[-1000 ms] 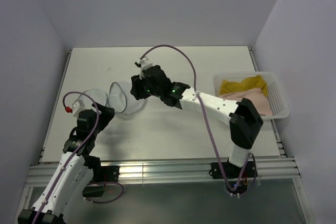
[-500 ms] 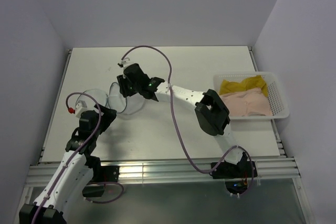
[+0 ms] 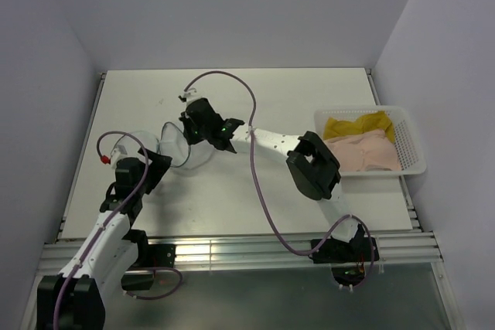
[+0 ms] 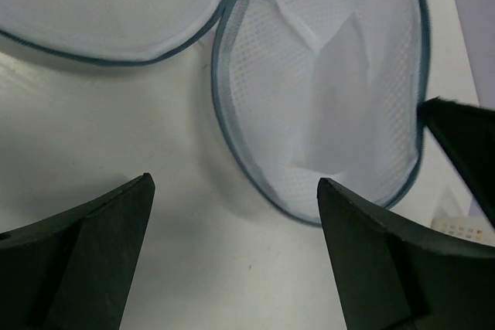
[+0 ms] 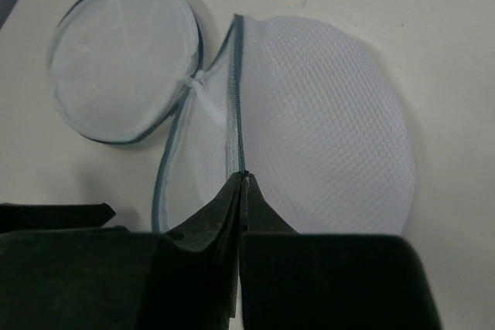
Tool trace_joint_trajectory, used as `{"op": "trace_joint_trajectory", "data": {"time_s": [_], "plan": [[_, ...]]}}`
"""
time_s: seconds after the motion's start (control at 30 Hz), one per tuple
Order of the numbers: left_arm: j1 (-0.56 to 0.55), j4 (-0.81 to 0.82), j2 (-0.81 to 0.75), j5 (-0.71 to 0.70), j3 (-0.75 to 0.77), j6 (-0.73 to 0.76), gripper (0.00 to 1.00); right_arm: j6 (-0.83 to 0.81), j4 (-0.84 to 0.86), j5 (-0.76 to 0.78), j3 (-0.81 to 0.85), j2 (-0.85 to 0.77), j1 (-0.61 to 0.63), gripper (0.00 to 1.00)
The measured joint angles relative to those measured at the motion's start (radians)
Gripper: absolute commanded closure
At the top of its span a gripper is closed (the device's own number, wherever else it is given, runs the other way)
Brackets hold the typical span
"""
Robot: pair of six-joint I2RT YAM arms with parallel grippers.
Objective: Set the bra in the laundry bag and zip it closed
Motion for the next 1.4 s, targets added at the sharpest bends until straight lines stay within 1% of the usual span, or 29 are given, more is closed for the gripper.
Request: {"op": "trace_joint_trajectory", "data": {"time_s": [0.13,0.23,0.37,0.43,0.47,0.63,0.67,0.73,0.77,0.83,0.87,0.93,0.97,1.03,1.07,1.23,1.4], "plan": [[0.004,0.087,0.07,0.025,0.0,0.001,0.04,0.017,0.036,-0.001,-0.101,-0.042,-0.008,1.0],[0.004,0.142,0.128,0.038,0.0,0.0,0.12,0.036,0.067,-0.003,-0.167,-0.08,-0.019,1.0],[0.004,0.204,0.196,0.05,-0.002,0.0,0.13,0.076,0.116,-0.029,-0.256,-0.148,-0.037,1.0],[0.005,0.235,0.219,0.052,-0.012,-0.001,0.19,0.091,0.14,-0.031,-0.294,-0.181,-0.046,1.0],[0.005,0.247,0.229,0.053,-0.018,-0.001,0.24,0.099,0.158,-0.031,-0.315,-0.198,-0.05,1.0],[0.005,0.34,0.291,0.085,-0.031,0.0,0.29,0.136,0.215,-0.032,-0.413,-0.264,-0.069,1.0],[0.005,0.368,0.314,0.097,-0.031,0.0,0.34,0.144,0.219,-0.031,-0.433,-0.278,-0.071,1.0],[0.004,0.408,0.355,0.121,-0.031,-0.001,0.41,0.154,0.231,-0.031,-0.456,-0.294,-0.073,1.0],[0.004,0.429,0.376,0.134,-0.031,0.0,0.5,0.158,0.238,-0.031,-0.464,-0.301,-0.074,1.0],[0.0,0.469,0.417,0.155,-0.03,-0.002,0.6,0.168,0.246,-0.032,-0.476,-0.311,-0.074,1.0],[-0.003,0.484,0.432,0.161,-0.03,-0.003,0.69,0.174,0.251,-0.034,-0.483,-0.317,-0.074,1.0],[-0.008,0.508,0.463,0.172,-0.026,-0.002,0.73,0.181,0.26,-0.038,-0.499,-0.328,-0.074,1.0],[-0.01,0.52,0.48,0.176,-0.02,0.0,0.85,0.182,0.263,-0.039,-0.508,-0.335,-0.074,1.0],[-0.013,0.536,0.502,0.179,-0.007,-0.004,0.97,0.191,0.268,-0.043,-0.532,-0.35,-0.074,1.0],[-0.014,0.547,0.514,0.18,0.002,-0.003,1.0,0.196,0.269,-0.047,-0.544,-0.358,-0.074,1.0],[-0.019,0.611,0.59,0.179,0.075,-0.003,1.0,0.214,0.266,-0.078,-0.602,-0.397,-0.073,1.0],[-0.02,0.684,0.677,0.179,0.164,-0.015,1.0,0.229,0.219,-0.127,-0.667,-0.463,-0.05,1.0]]}}
